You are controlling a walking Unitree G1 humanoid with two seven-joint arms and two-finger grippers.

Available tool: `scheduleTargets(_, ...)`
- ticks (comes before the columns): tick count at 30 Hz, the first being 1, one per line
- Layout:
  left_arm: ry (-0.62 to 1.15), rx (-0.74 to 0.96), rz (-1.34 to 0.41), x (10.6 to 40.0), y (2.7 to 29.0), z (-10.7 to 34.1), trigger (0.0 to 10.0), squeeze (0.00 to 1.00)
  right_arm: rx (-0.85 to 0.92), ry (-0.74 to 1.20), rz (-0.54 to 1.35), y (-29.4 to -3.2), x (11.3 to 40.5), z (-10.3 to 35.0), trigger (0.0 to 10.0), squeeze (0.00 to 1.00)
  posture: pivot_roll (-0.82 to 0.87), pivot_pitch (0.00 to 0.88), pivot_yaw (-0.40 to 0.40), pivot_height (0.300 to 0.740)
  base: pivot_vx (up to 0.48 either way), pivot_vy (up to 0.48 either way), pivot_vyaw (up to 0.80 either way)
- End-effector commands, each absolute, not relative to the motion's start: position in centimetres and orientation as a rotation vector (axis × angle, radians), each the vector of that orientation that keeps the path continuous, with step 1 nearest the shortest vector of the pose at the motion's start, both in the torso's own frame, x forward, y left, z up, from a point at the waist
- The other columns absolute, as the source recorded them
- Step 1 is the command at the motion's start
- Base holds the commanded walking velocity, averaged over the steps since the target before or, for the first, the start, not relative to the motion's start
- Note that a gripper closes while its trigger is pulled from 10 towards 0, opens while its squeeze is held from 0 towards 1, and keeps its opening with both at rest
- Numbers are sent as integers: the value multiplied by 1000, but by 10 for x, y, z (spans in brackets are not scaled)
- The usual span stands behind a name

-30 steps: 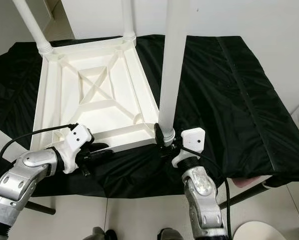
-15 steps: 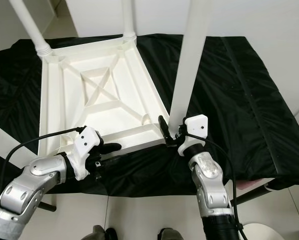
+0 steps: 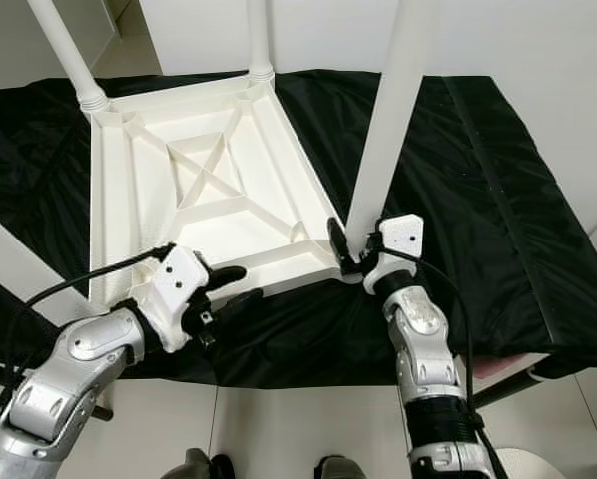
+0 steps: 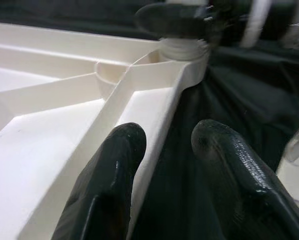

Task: Building children table

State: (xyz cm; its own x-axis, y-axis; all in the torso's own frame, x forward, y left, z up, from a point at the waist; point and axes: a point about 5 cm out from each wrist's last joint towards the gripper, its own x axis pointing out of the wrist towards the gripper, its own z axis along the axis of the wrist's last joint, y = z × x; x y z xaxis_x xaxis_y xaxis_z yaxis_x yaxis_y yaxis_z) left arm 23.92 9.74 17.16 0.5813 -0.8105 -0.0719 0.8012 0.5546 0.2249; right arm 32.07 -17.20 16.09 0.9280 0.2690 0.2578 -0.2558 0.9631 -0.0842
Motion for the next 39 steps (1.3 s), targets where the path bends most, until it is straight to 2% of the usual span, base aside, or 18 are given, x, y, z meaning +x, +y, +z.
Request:
scheduleTargets(1,-44,248,-977,232,98,171,10000,0,-49,-281,263,-175,326,163,10000,0,-102,138,53,740,0,0,0)
scheduleTargets(9,-45,280,-995,216,105,170,10000,0,-59,-289,225,-185,355,172,10000,0,-83,142,56,740,0,0,0)
scheduleTargets(22,15,233,-1029,202,112,168,10000,0,-33,-314,90,-201,367,177,10000,0,-56,145,52,740,0,0,0)
scheduleTargets(25,-19,274,-1005,202,113,174,10000,0,-19,-342,53,-209,366,179,10000,0,-44,150,47,740,0,0,0)
scheduleTargets(28,-33,238,-996,202,111,181,10000,0,8,-379,64,-207,364,183,10000,0,-46,150,48,740,0,0,0)
scheduleTargets(35,-12,324,-934,199,132,182,10000,0,-1,-438,98,-197,347,183,10000,0,-43,157,40,740,0,0,0)
scheduleTargets(39,-53,319,-848,202,140,188,10000,0,-7,-461,39,-199,334,179,10000,0,-42,164,46,740,0,0,0)
